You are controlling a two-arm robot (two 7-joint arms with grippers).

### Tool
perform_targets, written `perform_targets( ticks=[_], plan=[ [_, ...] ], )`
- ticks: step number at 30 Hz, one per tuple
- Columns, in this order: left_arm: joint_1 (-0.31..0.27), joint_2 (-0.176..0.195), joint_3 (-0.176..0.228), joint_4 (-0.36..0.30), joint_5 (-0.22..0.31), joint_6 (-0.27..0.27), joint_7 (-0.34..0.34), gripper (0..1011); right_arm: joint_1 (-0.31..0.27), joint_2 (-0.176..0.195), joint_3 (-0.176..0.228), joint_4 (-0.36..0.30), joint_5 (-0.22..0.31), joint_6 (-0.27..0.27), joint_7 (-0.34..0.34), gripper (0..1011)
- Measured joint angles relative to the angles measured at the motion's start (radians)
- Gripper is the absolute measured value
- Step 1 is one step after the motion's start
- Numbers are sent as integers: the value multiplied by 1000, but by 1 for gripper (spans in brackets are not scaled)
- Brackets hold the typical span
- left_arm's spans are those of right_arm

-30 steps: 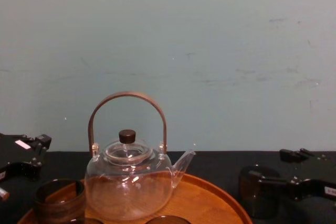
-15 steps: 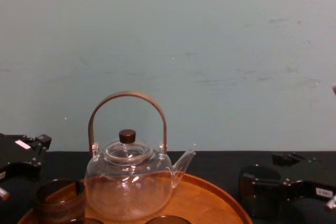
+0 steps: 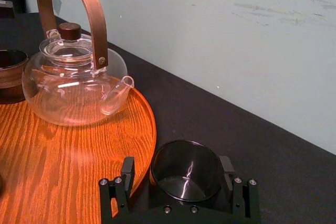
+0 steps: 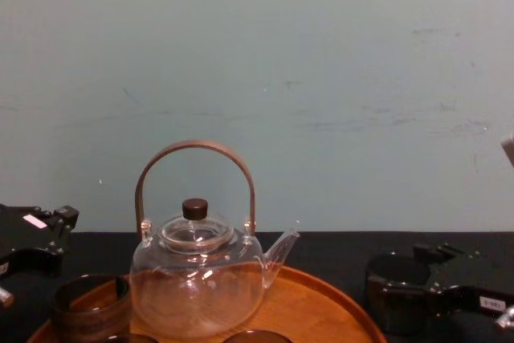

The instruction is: Pick up the glass from the table and place it on the tray.

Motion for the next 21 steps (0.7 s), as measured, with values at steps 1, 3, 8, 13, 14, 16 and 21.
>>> perform_targets(
  ticks=[1,3,8,13,14,16,21],
  plan=[
    [0,0,0,0,0,0,0,0,0,0,-1,0,1,0,0,1003],
    [0,0,0,0,0,0,0,0,0,1,-2,2,3,1,1,1002],
    [0,0,0,0,0,0,0,0,1,2,-4,4,5,1,2,1002],
    [0,0,0,0,0,0,0,0,-5,8,-6,-9,3,2,0,1002],
    [0,0,0,0,0,0,0,0,-8,10,-6,-15,1,2,-1,1002],
    [0,0,0,0,0,0,0,0,-16,16,-7,-37,-6,0,-6,1002],
    [0,0,0,0,0,0,0,0,-33,30,-4,-88,-13,-8,-17,1002]
  ],
)
